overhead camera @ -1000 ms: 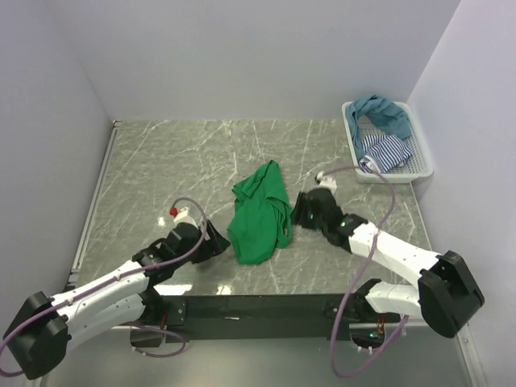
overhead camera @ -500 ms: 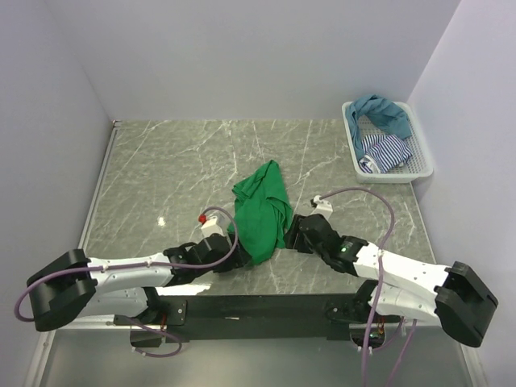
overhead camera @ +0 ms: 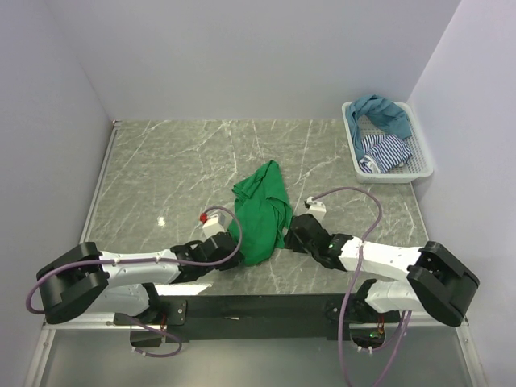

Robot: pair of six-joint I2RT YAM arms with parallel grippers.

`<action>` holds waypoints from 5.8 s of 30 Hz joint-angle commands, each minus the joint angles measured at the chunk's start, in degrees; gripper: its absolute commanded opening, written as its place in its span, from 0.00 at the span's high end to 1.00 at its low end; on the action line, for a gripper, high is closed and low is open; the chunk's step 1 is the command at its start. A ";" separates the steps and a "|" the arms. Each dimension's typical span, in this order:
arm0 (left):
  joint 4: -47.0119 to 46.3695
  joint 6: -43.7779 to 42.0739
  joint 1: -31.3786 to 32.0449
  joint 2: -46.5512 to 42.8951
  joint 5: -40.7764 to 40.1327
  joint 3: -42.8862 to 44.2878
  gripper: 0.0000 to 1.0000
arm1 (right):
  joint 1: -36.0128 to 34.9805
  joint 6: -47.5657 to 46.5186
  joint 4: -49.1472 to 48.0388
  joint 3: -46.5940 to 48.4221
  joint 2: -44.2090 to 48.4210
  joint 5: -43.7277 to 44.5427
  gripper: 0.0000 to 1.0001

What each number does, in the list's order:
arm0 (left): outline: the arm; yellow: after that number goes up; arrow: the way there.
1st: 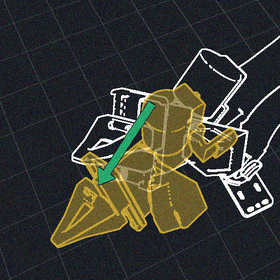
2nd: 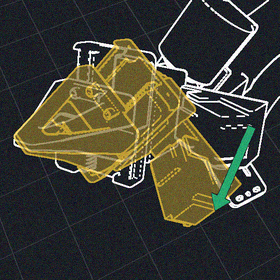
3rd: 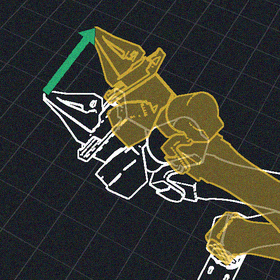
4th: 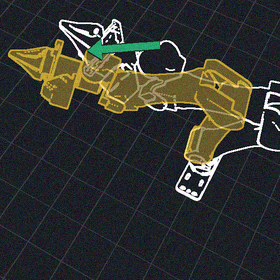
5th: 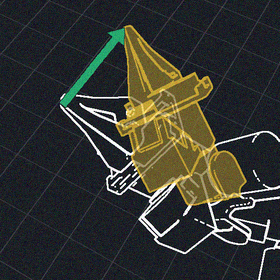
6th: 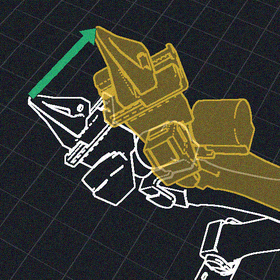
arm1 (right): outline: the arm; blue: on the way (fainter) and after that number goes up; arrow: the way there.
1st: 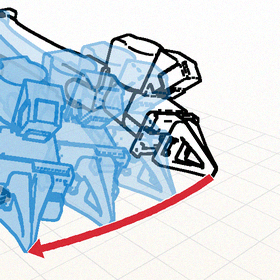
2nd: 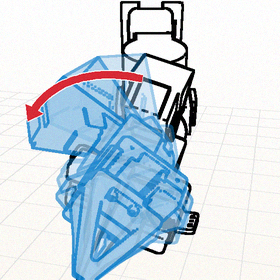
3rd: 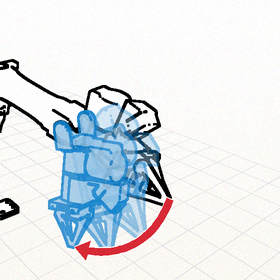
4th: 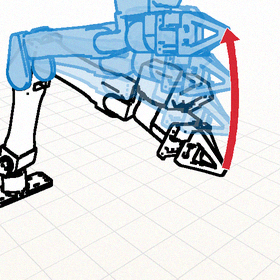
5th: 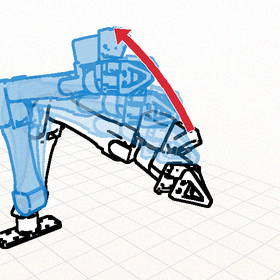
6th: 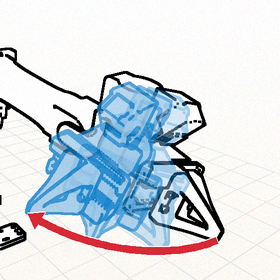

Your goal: Fold and stack the tank tops

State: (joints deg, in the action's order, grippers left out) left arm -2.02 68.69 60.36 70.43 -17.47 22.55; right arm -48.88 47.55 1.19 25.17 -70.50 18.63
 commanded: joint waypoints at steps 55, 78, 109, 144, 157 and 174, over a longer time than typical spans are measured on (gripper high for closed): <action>19.71 -21.06 -34.63 -5.24 8.11 54.81 0.99 | 19.66 -22.95 15.35 54.66 5.33 -0.06 1.00; 21.78 -6.03 -37.09 2.10 0.97 29.78 0.39 | 30.78 -13.72 13.76 25.10 -2.39 -8.17 0.30; 25.76 7.16 -18.62 -11.20 3.32 3.47 0.48 | 31.04 -2.64 18.23 -2.05 14.33 -9.75 0.47; 29.08 1.37 -16.15 -16.47 15.65 8.38 0.52 | 35.35 -7.29 36.87 13.33 20.13 -3.16 0.56; 29.27 -4.78 -38.98 -1.81 11.06 27.45 0.45 | 2.18 3.68 32.92 17.28 17.42 1.93 0.60; 24.88 -16.12 -52.62 24.84 19.05 43.29 0.50 | -31.88 -0.35 32.99 54.88 -33.64 9.76 0.64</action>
State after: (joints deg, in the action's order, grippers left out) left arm 24.73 55.66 8.82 96.82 -0.89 65.52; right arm -78.61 49.06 30.22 74.00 -100.49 24.56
